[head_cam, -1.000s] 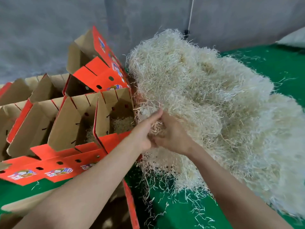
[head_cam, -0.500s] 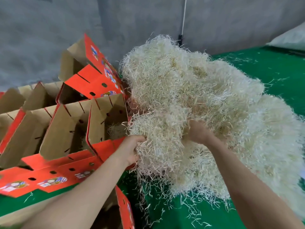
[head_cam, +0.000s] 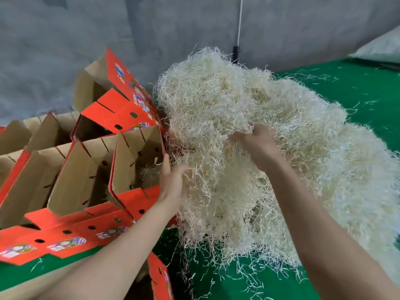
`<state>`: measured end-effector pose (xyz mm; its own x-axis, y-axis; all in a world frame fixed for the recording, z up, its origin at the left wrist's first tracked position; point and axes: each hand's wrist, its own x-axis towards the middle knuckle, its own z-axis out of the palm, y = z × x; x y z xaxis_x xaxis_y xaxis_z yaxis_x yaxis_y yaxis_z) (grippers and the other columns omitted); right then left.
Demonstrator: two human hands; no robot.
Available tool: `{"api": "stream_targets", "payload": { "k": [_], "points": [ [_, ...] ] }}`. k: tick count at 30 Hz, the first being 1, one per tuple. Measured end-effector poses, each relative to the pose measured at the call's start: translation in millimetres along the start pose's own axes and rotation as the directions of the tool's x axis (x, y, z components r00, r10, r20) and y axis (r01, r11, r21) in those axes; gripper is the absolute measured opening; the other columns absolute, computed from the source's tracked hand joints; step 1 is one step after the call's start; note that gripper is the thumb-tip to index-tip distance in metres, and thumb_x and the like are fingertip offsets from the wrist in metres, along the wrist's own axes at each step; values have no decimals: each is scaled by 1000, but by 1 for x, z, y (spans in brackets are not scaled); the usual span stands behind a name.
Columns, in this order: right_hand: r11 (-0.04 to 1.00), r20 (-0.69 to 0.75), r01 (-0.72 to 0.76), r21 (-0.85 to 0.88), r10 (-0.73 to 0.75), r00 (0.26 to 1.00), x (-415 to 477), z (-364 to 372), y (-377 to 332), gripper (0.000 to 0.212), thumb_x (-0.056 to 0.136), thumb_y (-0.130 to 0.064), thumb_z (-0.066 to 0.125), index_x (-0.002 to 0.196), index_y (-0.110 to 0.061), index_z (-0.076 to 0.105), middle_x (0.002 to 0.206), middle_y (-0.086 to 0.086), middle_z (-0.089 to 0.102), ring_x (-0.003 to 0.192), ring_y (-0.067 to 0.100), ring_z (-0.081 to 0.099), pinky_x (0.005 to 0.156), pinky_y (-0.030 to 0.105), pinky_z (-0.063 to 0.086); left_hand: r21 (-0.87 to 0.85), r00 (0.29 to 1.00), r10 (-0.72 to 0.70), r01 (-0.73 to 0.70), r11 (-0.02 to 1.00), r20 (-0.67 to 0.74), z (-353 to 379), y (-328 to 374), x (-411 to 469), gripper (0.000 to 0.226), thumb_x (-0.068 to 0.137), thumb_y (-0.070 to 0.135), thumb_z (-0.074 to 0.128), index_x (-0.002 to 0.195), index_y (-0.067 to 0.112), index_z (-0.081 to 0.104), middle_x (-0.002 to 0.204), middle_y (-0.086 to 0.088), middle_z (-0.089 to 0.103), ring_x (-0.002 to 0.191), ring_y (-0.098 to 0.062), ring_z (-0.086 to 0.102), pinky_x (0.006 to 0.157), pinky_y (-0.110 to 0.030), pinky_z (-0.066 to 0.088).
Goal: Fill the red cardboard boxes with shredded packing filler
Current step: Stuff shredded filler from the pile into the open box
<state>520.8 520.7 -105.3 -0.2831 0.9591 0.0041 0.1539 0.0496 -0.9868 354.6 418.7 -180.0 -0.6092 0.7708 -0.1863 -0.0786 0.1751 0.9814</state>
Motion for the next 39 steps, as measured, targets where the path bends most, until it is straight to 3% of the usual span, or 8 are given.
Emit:
{"api": "stream_targets", "payload": {
  "k": [6, 12, 15, 19, 23, 28, 34, 39],
  "points": [
    [972, 176, -213, 98, 194, 965, -10, 20, -16, 41, 82, -21, 63, 118, -8, 52, 104, 5, 56, 84, 16, 58, 58, 26, 51, -205, 794, -96, 269, 941, 601, 29, 19, -9, 111, 48, 77, 70, 142, 29, 36, 147, -9, 37, 135, -33, 34, 109, -61, 24],
    [937, 396, -134, 324, -5, 918, -10, 4, -6, 29, 85, -15, 59, 114, -12, 57, 98, 0, 65, 86, 11, 64, 75, 25, 52, -266, 928, -265, 333, 905, 261, 38, 28, 1, 66, 65, 24, 73, 126, 7, 56, 124, -16, 59, 116, -34, 53, 101, -53, 39],
    [987, 100, 124, 101, -134, 986, 6, -19, 6, 39, 83, 2, 55, 116, -20, 58, 111, -5, 64, 101, 8, 61, 93, 32, 50, -364, 938, -267, 334, 869, 222, 27, 29, 5, 26, 84, 16, 54, 107, 8, 63, 90, -13, 69, 84, -29, 66, 73, -39, 52],
    [889, 517, 202, -412, 46, 855, 4, -21, 24, 90, 78, 0, 63, 147, -28, 12, 154, -7, 8, 139, 13, 12, 112, 39, 13, -439, 928, -258, 356, 825, 269, 13, 30, 7, 25, 88, 20, 48, 103, 5, 62, 87, -16, 71, 78, -32, 69, 70, -43, 55],
    [985, 466, 14, -173, 69, 882, -14, -2, 24, 39, 78, 15, 48, 100, -17, 50, 101, 4, 55, 90, 10, 55, 85, 23, 52, -310, 939, -256, 319, 896, 227, 26, 29, -3, 30, 85, 9, 57, 114, 3, 61, 105, -19, 66, 95, -35, 64, 84, -50, 50],
    [995, 48, -17, -96, 22, 999, -11, 15, 9, 59, 82, 17, 38, 134, -8, 33, 134, 13, 45, 111, 25, 52, 58, 14, 51, -246, 884, -189, 314, 917, 427, 18, 22, -9, 57, 64, 36, 76, 113, 12, 61, 113, -11, 66, 109, -32, 60, 98, -48, 42],
    [981, 651, 177, -79, -84, 755, -31, 8, -5, 41, 81, 8, 53, 113, -17, 48, 98, -9, 58, 84, -2, 60, 66, 13, 51, -268, 927, -213, 299, 916, 307, 35, 35, -16, 14, 76, 22, 67, 87, 13, 64, 68, -8, 70, 62, -23, 66, 58, -31, 54],
    [974, 241, 218, 55, -225, 944, -15, -27, 5, 80, 75, -11, 71, 142, -25, 30, 132, -4, 50, 115, 10, 53, 99, 36, 44, -399, 948, -232, 303, 865, 217, 27, 46, -7, 18, 77, 14, 63, 95, 18, 64, 115, -15, 60, 105, -35, 59, 92, -47, 47]
  ]
}}
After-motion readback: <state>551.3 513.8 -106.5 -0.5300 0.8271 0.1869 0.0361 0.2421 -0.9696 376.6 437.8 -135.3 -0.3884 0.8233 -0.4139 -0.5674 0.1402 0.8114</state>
